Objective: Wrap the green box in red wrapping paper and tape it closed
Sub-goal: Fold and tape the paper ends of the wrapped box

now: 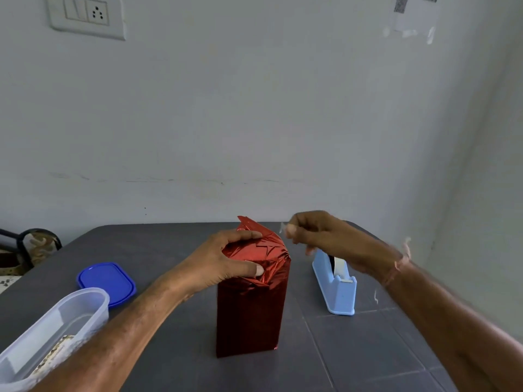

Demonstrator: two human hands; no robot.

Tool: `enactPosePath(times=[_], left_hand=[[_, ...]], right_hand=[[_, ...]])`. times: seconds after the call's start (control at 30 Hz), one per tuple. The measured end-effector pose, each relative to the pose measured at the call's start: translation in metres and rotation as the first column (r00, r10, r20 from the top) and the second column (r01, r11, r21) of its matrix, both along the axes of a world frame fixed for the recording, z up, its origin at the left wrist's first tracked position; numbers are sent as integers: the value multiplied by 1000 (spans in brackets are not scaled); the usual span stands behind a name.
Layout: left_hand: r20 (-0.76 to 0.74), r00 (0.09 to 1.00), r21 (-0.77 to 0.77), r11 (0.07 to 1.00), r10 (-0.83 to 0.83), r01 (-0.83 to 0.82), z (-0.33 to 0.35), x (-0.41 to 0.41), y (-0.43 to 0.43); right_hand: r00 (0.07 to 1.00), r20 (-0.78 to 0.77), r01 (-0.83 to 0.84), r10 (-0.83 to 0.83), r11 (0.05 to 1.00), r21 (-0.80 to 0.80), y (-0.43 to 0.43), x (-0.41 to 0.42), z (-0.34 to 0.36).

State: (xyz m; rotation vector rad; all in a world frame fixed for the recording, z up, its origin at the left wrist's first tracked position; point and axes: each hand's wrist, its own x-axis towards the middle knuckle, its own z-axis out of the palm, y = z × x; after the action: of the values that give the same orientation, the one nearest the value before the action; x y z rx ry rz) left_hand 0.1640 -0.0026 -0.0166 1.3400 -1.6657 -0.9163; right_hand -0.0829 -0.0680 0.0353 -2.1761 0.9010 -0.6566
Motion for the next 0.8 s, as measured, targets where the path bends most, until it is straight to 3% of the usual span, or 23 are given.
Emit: enactPosePath(times=[0.13, 0.3, 0.6, 0.8], left_hand=[[-32, 999, -4, 1000, 18, -18, 0, 0, 1], [-10, 999, -1, 999, 40, -40, -4, 1, -1], [-17, 1000, -2, 1000, 22, -22, 0, -2, 3], [-24, 1000, -8, 1000, 7, -7, -1, -1, 0]], right_hand=[[939, -324, -128, 112, 991, -28, -17, 31, 23], [836, -529, -169, 146, 986, 5, -23, 57, 40], [766, -628, -155, 135, 988, 23, -20, 77, 46], [713, -701, -103, 3, 990, -101, -17, 86, 42]])
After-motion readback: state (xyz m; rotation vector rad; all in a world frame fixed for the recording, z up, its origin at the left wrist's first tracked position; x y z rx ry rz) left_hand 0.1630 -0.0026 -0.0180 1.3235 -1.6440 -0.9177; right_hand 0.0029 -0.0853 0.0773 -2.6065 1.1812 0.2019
